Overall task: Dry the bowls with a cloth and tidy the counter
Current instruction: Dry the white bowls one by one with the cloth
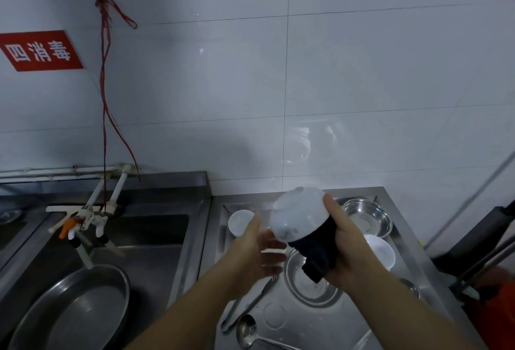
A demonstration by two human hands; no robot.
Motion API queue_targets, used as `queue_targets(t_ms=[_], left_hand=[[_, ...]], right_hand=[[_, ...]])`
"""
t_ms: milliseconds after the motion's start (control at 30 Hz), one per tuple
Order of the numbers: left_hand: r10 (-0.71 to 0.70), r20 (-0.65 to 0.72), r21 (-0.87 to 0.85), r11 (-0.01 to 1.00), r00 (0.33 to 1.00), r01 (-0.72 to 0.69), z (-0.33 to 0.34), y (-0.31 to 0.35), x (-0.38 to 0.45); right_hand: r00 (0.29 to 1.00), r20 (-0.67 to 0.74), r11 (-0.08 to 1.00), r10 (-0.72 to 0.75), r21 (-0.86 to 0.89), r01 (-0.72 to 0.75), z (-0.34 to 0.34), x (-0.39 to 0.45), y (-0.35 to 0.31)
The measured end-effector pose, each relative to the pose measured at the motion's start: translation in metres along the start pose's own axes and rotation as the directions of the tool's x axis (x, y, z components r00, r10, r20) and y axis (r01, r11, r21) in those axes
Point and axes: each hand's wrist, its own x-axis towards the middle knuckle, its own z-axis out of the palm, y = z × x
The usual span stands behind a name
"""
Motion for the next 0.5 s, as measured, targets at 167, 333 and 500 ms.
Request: queue_targets(t_ms=[167, 333, 500], left_hand=[[0.055, 0.033, -0.382, 0.923, 0.998, -0.038, 0.002, -0.012, -0.005], [0.105, 0.006, -0.498, 0.863, 0.994, -0.088, 0.000, 0.004, -0.006], [0.164, -0.012, -0.499, 0.854, 0.986, -0.148, -0.001, 0.022, -0.009]], right_hand=[[1.000, 0.015, 1.000, 0.004, 0.017, -0.004, -0.005, 0.007, 0.006], [0.999, 0.013, 0.998, 0.046, 0.035, -0.046, -0.007, 0.006, 0.021], [0.993, -0.021, 0.993, 0.115, 0.024, -0.115, -0.008, 0.006, 0.020]])
